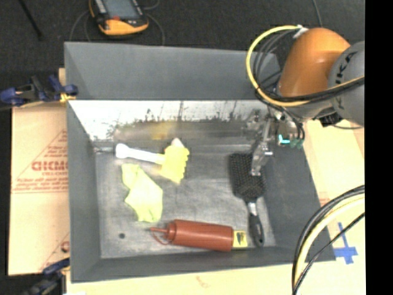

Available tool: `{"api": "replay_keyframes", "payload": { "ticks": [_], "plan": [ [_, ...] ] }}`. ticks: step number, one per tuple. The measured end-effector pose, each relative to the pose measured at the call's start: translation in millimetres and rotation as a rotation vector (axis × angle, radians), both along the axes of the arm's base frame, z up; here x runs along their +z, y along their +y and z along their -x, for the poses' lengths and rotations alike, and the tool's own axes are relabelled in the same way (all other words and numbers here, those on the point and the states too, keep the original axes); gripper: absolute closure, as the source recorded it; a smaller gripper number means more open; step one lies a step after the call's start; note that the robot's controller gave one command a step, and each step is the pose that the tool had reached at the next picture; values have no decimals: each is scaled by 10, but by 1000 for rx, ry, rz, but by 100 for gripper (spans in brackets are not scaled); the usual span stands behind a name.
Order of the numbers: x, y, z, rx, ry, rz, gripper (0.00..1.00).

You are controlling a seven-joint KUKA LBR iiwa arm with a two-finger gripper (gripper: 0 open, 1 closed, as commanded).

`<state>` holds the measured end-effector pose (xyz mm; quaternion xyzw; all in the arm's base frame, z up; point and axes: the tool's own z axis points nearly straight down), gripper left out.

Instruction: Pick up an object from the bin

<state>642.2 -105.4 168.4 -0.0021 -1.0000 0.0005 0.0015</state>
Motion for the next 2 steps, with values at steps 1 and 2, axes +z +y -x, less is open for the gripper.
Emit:
{"api": "replay_keyframes", "payload": {
  "ticks": [1, 2],
  "plan": [
    [49, 1, -18, 1, -8, 1, 0],
    [-57, 212, 227, 106, -15, 4, 0]
  ]
}}
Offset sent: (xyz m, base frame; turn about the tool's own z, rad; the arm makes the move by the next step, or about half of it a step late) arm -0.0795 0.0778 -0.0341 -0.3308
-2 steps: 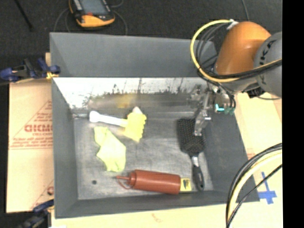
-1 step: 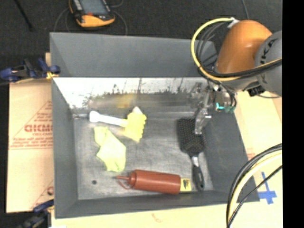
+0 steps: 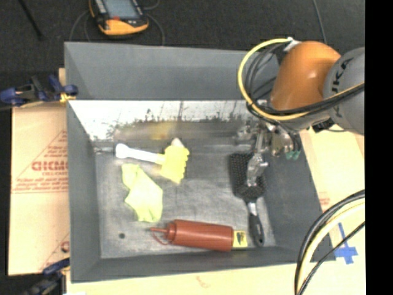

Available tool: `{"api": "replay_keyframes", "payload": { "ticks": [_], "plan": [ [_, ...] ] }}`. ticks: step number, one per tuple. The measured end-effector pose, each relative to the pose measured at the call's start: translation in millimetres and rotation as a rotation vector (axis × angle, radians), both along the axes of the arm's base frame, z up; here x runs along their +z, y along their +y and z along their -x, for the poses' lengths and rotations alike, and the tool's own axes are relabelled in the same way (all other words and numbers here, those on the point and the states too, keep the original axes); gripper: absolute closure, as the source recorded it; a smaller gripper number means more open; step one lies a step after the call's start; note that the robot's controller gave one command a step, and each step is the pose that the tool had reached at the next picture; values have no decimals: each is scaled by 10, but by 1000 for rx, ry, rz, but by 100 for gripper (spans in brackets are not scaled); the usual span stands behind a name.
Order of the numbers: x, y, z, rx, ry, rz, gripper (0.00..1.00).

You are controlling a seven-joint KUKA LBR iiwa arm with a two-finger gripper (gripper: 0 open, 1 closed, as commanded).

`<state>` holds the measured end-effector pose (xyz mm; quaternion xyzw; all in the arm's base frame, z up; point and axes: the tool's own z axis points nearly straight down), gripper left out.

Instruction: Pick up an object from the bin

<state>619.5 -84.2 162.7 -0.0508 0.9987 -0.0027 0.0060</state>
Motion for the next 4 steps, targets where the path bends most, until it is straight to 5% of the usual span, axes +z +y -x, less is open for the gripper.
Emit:
{"api": "replay_keyframes", "payload": {
  "ticks": [1, 2, 3, 4],
  "plan": [
    [-641, -7, 461, 347, 5, -2, 0],
    [-875, -206, 673, 325, 7, -7, 0],
    [-741, -310, 858, 305, 7, -8, 0],
    [-785, -379, 604, 603, 16, -19, 0]
  ]
}}
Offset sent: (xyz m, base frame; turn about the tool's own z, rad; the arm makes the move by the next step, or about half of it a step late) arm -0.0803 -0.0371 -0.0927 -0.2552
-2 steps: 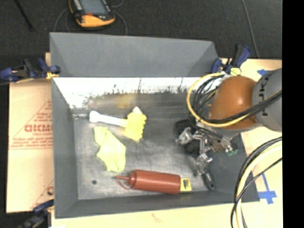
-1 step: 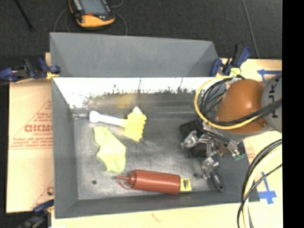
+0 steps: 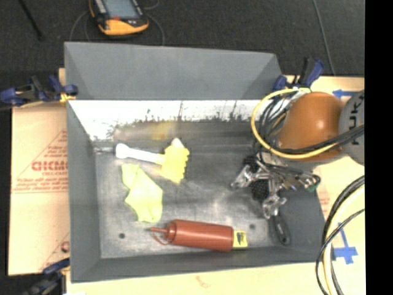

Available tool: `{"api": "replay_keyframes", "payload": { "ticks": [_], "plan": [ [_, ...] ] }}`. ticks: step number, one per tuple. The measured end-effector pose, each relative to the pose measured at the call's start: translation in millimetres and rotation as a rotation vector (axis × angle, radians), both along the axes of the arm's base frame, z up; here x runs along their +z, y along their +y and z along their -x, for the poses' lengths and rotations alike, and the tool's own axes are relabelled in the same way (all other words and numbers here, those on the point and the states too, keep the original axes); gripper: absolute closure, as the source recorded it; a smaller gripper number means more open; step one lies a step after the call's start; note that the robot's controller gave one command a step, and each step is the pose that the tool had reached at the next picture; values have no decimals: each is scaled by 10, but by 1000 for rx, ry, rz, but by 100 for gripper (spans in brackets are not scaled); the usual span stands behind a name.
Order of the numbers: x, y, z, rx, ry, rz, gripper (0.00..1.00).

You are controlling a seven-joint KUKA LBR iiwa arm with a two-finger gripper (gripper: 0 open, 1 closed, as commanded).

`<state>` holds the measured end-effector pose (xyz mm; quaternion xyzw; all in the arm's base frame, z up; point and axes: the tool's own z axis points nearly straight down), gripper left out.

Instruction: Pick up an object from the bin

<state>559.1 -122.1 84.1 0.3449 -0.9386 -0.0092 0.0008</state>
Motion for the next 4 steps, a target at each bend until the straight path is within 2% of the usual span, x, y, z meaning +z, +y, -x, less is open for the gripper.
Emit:
{"api": "replay_keyframes", "payload": {
  "ticks": [1, 2, 3, 4],
  "plan": [
    [-76, -107, -445, -129, -10, 12, 0],
    [364, 258, -659, -134, -6, 17, 0],
    [726, 97, -299, 94, -13, 12, 0],
    [881, -362, 93, 121, -12, 19, 0]
  ]
}}
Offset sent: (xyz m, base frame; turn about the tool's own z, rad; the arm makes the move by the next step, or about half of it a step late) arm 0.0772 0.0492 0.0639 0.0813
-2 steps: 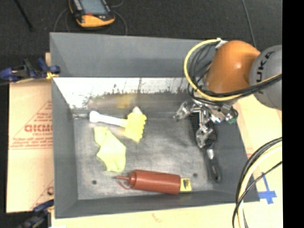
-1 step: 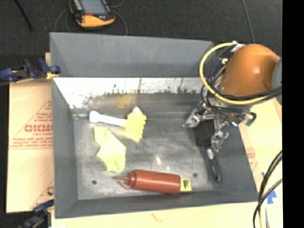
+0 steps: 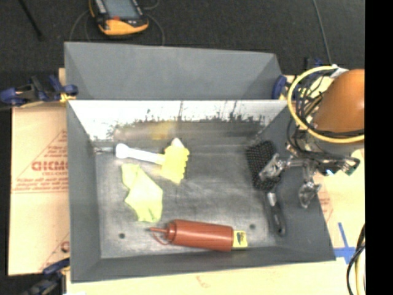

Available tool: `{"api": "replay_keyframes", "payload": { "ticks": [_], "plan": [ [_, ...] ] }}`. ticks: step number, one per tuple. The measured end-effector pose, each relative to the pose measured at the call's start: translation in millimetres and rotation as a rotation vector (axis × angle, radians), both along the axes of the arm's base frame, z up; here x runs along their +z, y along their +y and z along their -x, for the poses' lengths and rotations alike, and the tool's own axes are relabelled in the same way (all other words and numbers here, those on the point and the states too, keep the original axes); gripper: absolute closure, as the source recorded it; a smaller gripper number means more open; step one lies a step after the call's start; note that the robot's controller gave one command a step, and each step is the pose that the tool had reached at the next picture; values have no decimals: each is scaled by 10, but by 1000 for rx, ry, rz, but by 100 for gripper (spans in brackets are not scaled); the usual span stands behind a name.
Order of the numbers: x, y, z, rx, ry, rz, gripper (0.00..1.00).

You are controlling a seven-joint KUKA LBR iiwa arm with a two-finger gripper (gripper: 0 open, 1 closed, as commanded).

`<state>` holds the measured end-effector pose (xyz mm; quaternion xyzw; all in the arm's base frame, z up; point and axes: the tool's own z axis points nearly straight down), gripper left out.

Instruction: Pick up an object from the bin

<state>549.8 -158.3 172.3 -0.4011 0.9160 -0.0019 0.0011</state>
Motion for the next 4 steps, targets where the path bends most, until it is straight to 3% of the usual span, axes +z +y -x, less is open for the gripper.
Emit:
{"api": "replay_keyframes", "payload": {
  "ticks": [1, 2, 3, 4],
  "plan": [
    [-889, 103, -672, -74, 8, -25, 100],
    [-921, 112, -677, -76, -4, -27, 0],
    [-932, 125, -676, -73, -3, -27, 100],
    [-933, 125, -676, -73, -3, -27, 100]
  ]
}}
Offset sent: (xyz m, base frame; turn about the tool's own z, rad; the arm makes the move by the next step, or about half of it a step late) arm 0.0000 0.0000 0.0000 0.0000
